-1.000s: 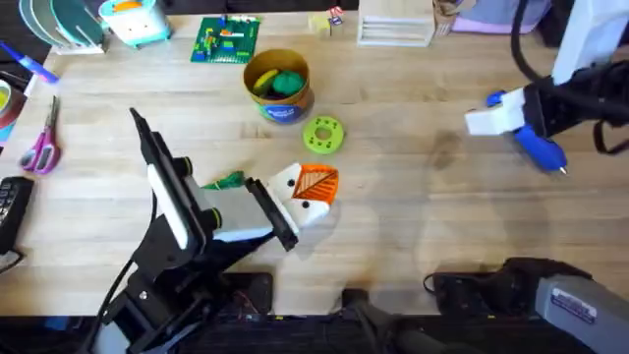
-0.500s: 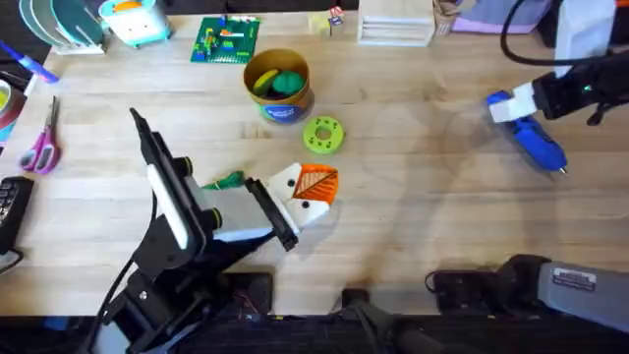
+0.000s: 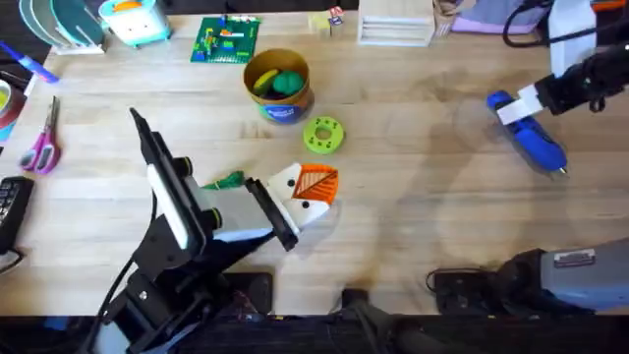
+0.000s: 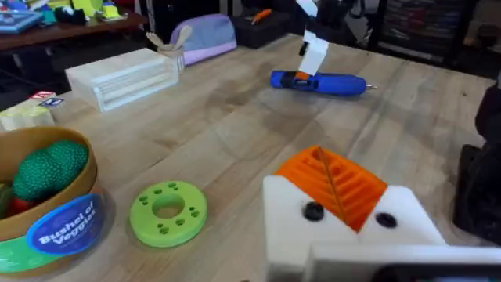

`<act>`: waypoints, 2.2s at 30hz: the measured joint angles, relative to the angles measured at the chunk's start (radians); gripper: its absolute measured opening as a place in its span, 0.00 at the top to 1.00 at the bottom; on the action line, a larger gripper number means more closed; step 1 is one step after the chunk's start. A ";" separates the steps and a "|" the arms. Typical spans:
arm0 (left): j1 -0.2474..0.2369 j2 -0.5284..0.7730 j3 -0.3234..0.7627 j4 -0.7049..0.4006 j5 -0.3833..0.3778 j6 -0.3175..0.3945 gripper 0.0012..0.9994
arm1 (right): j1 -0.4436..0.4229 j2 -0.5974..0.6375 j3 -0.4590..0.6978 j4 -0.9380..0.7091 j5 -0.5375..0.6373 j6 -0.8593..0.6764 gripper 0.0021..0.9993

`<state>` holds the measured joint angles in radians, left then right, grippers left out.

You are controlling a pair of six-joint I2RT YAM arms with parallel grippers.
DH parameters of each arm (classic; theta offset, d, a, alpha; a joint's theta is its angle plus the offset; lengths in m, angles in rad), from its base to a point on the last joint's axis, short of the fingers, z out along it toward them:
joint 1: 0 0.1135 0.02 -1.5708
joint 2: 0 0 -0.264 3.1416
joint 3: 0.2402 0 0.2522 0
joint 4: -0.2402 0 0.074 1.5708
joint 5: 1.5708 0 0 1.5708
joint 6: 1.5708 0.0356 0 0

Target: Pick up the gripper from the table and insert it into the empty holder that is missing its gripper. Then pick up a screw, insert it into the mounting hole, and use the screwdriver to tighten it. Finally, clean up the table by picking up the vegetable and placing it into the bucket.

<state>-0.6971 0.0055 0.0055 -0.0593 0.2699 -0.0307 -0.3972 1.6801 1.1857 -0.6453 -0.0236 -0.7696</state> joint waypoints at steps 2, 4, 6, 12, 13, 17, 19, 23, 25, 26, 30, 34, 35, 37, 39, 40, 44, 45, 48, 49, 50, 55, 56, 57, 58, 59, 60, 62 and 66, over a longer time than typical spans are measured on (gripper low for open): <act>0.000 0.000 0.000 0.000 0.000 0.000 0.98 | -0.005 0.024 0.029 0.001 -0.012 -0.004 0.01; 0.000 0.000 0.000 0.000 0.000 0.000 0.98 | -0.005 0.043 0.042 -0.009 -0.038 -0.009 0.01; 0.000 0.000 0.000 0.000 0.000 0.000 0.98 | -0.004 0.059 0.042 -0.026 -0.058 -0.015 0.01; 0.000 0.000 0.000 0.000 0.000 0.000 0.98 | -0.004 0.100 0.042 -0.040 -0.079 -0.029 0.01; 0.000 0.000 0.000 0.000 0.000 0.000 0.98 | -0.005 0.101 0.042 -0.040 -0.079 -0.032 0.01; 0.000 0.000 0.000 0.000 0.000 0.000 0.98 | -0.019 0.102 0.042 -0.039 -0.083 -0.044 0.02; 0.000 0.000 0.000 0.000 0.000 0.000 0.98 | -0.028 0.108 0.042 -0.038 -0.082 -0.047 0.02; 0.000 0.000 0.000 0.000 0.000 0.000 0.98 | -0.035 0.135 0.042 -0.036 -0.082 -0.050 0.04; 0.000 0.000 0.000 0.000 0.000 0.000 0.98 | -0.031 0.150 0.042 -0.036 -0.082 -0.050 0.04; 0.000 0.000 0.000 0.000 0.000 0.000 0.98 | -0.028 0.154 0.042 -0.035 -0.082 -0.051 0.04; 0.000 0.000 0.000 0.000 0.000 0.000 0.98 | -0.018 0.157 0.042 -0.033 -0.083 -0.051 0.09; 0.000 0.000 0.000 0.000 0.000 0.000 0.98 | -0.014 0.158 0.042 -0.032 -0.088 -0.054 0.18; 0.000 0.000 0.000 0.000 0.000 0.000 0.98 | -0.013 0.159 0.042 -0.032 -0.090 -0.054 0.22; 0.000 0.000 0.000 0.000 -0.001 0.000 0.98 | -0.013 0.160 0.042 -0.029 -0.094 -0.054 0.27; 0.000 0.000 0.000 0.000 -0.001 0.000 0.98 | -0.013 0.161 0.042 -0.022 -0.093 -0.054 0.35; 0.000 0.000 0.000 0.000 -0.001 0.000 0.98 | -0.013 0.161 0.042 -0.021 -0.095 -0.054 0.40; 0.000 0.000 0.000 0.000 -0.001 0.000 0.98 | -0.013 0.161 0.042 -0.024 -0.098 -0.054 0.58; 0.000 0.000 0.000 0.000 -0.001 0.000 0.98 | -0.012 0.161 0.042 -0.023 -0.097 -0.055 0.61; 0.000 0.000 0.000 0.000 -0.001 0.000 0.98 | -0.012 0.161 0.042 -0.021 -0.097 -0.054 0.69; 0.000 0.000 0.000 0.000 -0.001 0.000 0.98 | -0.012 0.161 0.042 -0.021 -0.097 -0.055 0.73; 0.000 0.000 0.000 0.000 -0.001 0.000 0.98 | -0.012 0.161 0.042 -0.021 -0.097 -0.055 0.76; 0.000 0.000 0.000 0.000 -0.001 0.000 0.98 | -0.012 0.161 0.042 -0.022 -0.097 -0.055 0.89; 0.000 0.000 0.000 0.000 -0.001 0.000 0.98 | -0.012 0.161 0.042 -0.023 -0.097 -0.055 0.92; 0.000 0.000 0.000 0.000 -0.001 0.000 0.98 | -0.012 0.161 0.042 -0.023 -0.097 -0.055 0.94; 0.000 0.000 0.000 0.000 -0.001 0.000 0.98 | -0.012 0.160 0.042 -0.023 -0.097 -0.055 0.97; 0.000 0.000 0.000 0.000 -0.001 0.000 0.98 | -0.012 0.158 0.042 -0.024 -0.097 -0.055 0.98; 0.000 0.000 0.000 0.000 -0.001 0.000 0.98 | -0.012 0.155 0.042 -0.027 -0.097 -0.054 0.98; 0.000 0.000 0.000 0.000 -0.001 0.000 0.98 | -0.011 0.141 0.042 -0.032 -0.097 -0.054 0.98; 0.000 0.000 0.000 0.000 -0.001 0.000 0.98 | 0.000 0.098 0.042 -0.030 -0.097 -0.054 0.98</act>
<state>-0.6971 0.0051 0.0055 -0.0593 0.2687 -0.0307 -0.3973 1.7776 1.2282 -0.6754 -0.1207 -0.8238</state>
